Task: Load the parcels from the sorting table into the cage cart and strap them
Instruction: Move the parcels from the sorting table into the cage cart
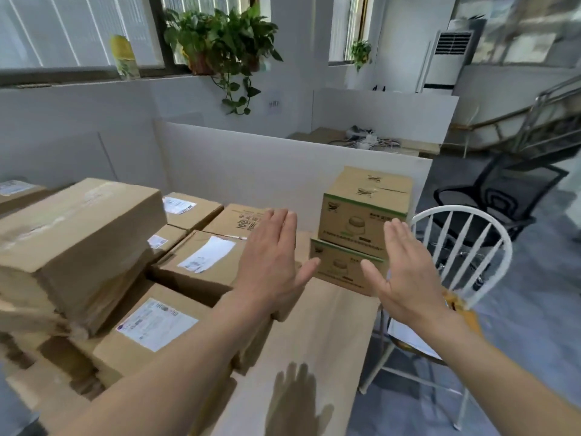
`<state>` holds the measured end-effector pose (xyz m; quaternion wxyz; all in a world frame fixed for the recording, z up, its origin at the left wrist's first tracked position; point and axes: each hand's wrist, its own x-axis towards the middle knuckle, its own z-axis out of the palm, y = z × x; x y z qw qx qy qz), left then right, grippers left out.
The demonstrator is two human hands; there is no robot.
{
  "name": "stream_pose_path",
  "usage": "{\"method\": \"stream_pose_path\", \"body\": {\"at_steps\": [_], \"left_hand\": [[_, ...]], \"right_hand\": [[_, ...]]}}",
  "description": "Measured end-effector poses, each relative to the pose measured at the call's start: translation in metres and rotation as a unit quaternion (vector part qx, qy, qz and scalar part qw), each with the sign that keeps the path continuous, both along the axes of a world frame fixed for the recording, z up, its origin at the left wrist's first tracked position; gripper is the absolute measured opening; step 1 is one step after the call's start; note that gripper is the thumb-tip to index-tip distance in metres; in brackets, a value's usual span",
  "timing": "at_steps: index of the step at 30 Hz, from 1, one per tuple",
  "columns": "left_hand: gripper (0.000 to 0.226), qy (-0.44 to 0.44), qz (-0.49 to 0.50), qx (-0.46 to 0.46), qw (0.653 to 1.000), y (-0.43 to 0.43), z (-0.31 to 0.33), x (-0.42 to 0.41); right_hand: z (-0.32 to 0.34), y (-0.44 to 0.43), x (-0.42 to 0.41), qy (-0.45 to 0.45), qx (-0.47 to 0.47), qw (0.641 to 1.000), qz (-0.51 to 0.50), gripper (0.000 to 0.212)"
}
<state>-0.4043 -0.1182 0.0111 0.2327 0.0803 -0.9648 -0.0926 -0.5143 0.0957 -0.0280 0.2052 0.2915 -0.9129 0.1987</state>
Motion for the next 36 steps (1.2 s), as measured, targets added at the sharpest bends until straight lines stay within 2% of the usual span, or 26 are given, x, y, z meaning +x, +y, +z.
{"method": "stream_pose_path", "body": {"at_steps": [6,10,17,25,29,32,36], "left_hand": [[0.086,-0.011,-0.010,-0.020,1.000,0.014,-0.010,-0.104],[0.085,-0.020,-0.012,-0.024,0.999,0.016,-0.020,-0.159],[0.081,-0.047,-0.003,0.020,0.999,0.015,-0.043,-0.236],[0.080,-0.102,0.043,0.106,0.988,0.001,-0.055,-0.286],[0.072,-0.133,0.038,0.121,0.983,-0.005,-0.060,-0.301],[0.067,-0.156,0.030,0.130,0.979,-0.007,-0.061,-0.310],[0.059,-0.147,0.026,0.168,0.974,-0.006,-0.062,-0.312]], "right_hand": [[-0.008,0.017,-0.083,-0.024,0.020,0.999,-0.020,0.092],[-0.013,0.015,-0.125,-0.028,0.020,0.999,-0.022,0.082],[-0.032,0.009,-0.187,-0.071,0.042,0.996,-0.038,0.081],[-0.045,0.002,-0.229,-0.149,0.016,0.987,-0.064,0.078],[-0.049,0.001,-0.232,-0.198,-0.009,0.978,-0.064,0.072],[-0.053,0.001,-0.231,-0.206,-0.035,0.977,-0.052,0.073],[-0.053,-0.002,-0.228,-0.213,-0.076,0.973,-0.037,0.074]]}}
